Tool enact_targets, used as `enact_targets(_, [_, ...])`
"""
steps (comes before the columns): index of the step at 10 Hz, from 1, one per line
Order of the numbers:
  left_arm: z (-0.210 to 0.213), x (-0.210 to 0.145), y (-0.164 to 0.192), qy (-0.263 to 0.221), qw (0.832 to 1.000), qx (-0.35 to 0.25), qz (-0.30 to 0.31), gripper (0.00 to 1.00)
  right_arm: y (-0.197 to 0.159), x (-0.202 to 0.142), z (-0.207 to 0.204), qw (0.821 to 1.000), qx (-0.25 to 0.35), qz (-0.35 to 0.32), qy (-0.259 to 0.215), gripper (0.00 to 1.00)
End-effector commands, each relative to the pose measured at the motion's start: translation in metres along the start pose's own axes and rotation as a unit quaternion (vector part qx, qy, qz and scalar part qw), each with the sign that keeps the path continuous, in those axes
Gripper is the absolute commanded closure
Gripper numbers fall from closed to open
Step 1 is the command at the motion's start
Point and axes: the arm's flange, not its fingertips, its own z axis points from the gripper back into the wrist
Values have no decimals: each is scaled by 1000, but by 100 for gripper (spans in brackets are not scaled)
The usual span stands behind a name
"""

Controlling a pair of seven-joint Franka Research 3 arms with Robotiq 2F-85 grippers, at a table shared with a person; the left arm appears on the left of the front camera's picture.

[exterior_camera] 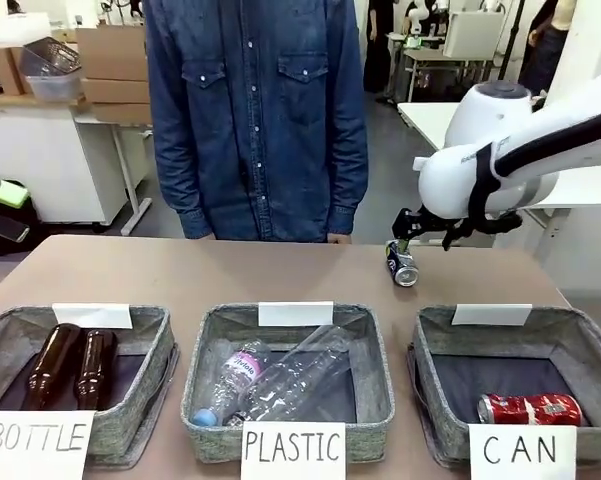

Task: Sort the can waste into the basket.
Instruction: Pick up the can waste from the table and place it in the right Fabric basket.

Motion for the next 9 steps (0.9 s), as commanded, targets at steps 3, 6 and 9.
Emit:
enact_targets(3, [0,0,0,-8,1000,-2,-6,0,30,38,-58,999,-27,-15,27,0])
enact_targets(6, [0,0,0,-8,1000,-2,-6,0,30,40,-83,998,-36,-18,39,0])
enact_targets(9, [0,0,0,-8,1000,-2,-6,0,26,37,-87,998,-40,-22,53,56])
